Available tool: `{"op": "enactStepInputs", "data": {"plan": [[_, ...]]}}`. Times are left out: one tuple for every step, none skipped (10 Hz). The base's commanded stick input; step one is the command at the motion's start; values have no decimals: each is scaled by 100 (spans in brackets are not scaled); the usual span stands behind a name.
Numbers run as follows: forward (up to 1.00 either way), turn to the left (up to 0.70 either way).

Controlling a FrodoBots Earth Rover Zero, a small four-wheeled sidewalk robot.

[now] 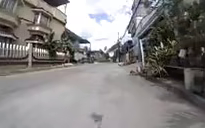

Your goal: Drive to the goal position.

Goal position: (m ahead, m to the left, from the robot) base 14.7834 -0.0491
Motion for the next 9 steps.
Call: {"op": "enactStepInputs", "data": {"plan": [[100, 4], [100, 0], [100, 0], [100, -1], [100, -11], [100, -36], [100, -33], [100, -8], [100, 0]]}}
